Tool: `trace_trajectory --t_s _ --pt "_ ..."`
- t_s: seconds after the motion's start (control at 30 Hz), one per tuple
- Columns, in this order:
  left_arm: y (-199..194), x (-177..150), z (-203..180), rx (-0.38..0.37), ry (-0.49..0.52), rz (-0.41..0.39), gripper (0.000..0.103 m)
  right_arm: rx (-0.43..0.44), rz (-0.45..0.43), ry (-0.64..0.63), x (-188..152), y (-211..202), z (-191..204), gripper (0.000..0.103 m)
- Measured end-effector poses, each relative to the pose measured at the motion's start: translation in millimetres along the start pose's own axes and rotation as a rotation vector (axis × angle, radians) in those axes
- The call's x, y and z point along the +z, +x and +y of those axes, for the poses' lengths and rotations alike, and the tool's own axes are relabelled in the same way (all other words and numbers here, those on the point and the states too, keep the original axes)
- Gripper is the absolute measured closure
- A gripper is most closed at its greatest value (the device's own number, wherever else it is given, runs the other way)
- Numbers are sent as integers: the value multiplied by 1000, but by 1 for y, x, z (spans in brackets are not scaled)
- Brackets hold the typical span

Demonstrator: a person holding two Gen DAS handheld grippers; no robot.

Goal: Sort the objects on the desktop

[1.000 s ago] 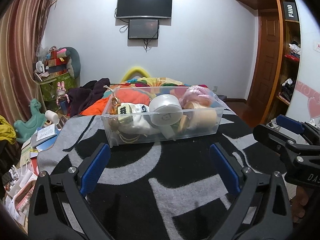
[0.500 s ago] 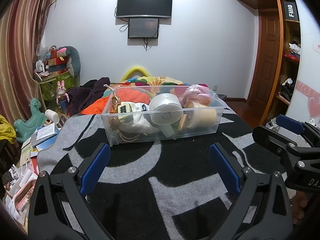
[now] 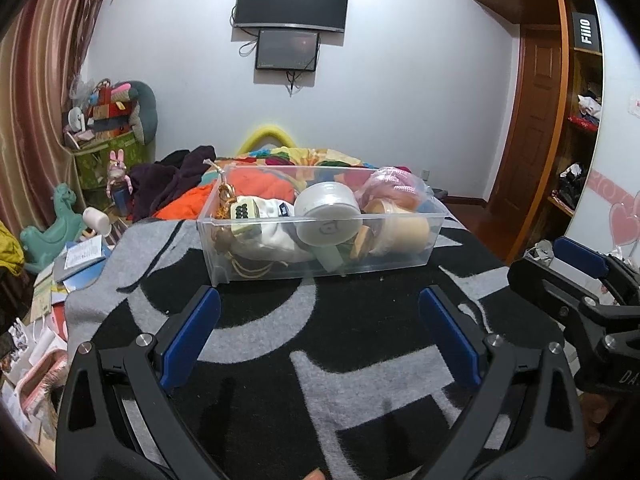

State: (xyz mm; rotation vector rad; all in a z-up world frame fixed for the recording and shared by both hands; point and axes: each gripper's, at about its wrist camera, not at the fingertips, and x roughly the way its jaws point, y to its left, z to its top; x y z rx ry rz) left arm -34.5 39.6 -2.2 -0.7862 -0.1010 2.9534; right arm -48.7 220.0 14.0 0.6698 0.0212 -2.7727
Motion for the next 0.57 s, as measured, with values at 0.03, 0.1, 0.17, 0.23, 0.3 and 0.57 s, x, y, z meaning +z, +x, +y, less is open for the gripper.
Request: trace_trajectory --t_s 0.03,0.1,0.17,0.23,0.3,0.57 --pt "-1 0 -2 6 6 -5 2 0 0 -1 0 0 0 3" --pt "-1 0 -3 17 11 -10 2 0 1 -1 0 0 0 3" --pt "0 0 -3 26 10 -4 2 0 1 0 1 0 -1 3" --pt "2 0 -2 25 5 1 2 -1 -2 0 1 -1 -1 3" --pt "2 0 -1 26 -3 -2 2 -2 -4 1 1 -2 -1 3" --pt "0 0 -4 8 18 -18 2 -5 -4 1 2 -2 -1 3"
